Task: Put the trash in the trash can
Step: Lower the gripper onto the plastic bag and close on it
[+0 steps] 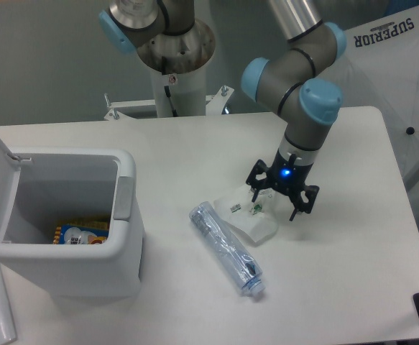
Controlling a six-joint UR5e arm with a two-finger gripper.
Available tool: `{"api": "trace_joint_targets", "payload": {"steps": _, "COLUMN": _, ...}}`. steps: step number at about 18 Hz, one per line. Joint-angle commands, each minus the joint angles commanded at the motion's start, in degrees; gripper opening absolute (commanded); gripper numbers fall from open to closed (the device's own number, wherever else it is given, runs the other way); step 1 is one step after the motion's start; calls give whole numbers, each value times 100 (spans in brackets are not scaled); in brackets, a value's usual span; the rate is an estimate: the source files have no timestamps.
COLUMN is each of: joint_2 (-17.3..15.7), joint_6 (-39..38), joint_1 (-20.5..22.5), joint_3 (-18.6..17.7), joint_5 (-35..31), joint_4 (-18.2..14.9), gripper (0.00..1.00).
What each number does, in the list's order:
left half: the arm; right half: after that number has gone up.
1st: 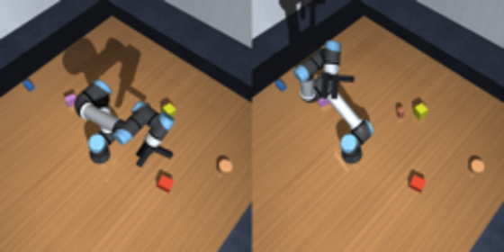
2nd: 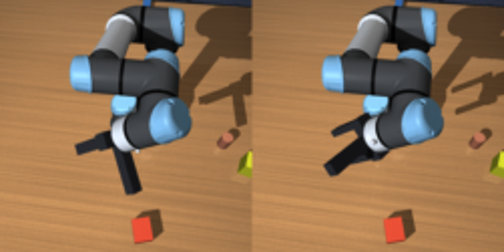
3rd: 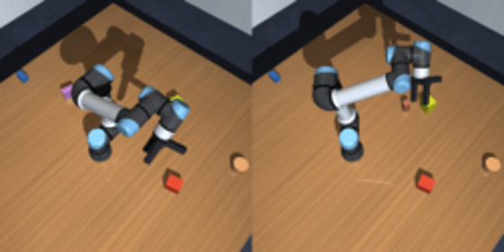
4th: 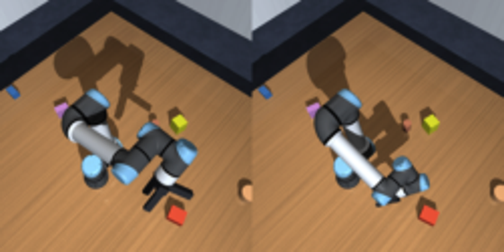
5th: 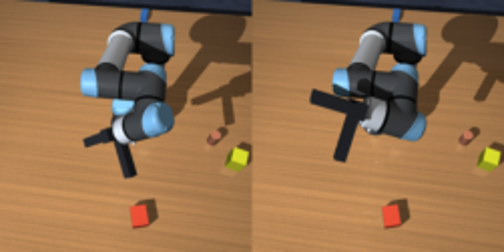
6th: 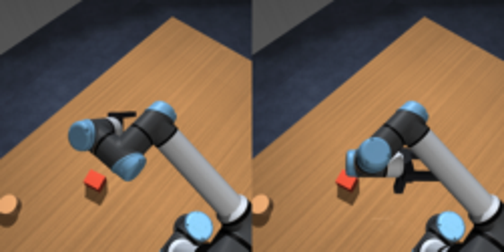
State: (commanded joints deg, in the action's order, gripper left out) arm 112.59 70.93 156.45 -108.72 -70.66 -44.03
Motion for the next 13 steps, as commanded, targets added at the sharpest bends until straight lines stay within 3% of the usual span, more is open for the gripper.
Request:
{"api": "trace_joint_targets", "payload": {"steps": 5, "joint_2": 184, "joint_6": 35, "joint_1": -246, "joint_3": 44, "joint_5": -333, "joint_4": 9, "gripper": 100}}
{"api": "trace_joint_targets", "payload": {"steps": 6, "joint_2": 211, "joint_6": 26, "joint_1": -281, "joint_3": 44, "joint_5": -482, "joint_4": 9, "gripper": 93}}
{"api": "trace_joint_targets", "payload": {"steps": 10, "joint_2": 273, "joint_6": 35, "joint_1": -387, "joint_3": 62, "joint_5": -729, "joint_4": 0, "gripper": 11}}
{"api": "trace_joint_targets", "payload": {"steps": 11, "joint_2": 273, "joint_6": 35, "joint_1": -387, "joint_3": 79, "joint_5": -730, "joint_4": 0, "gripper": 0}}
{"api": "trace_joint_targets", "payload": {"steps": 13, "joint_2": 273, "joint_6": 35, "joint_1": -387, "joint_3": 210, "joint_5": -712, "joint_4": -17, "gripper": 0}}
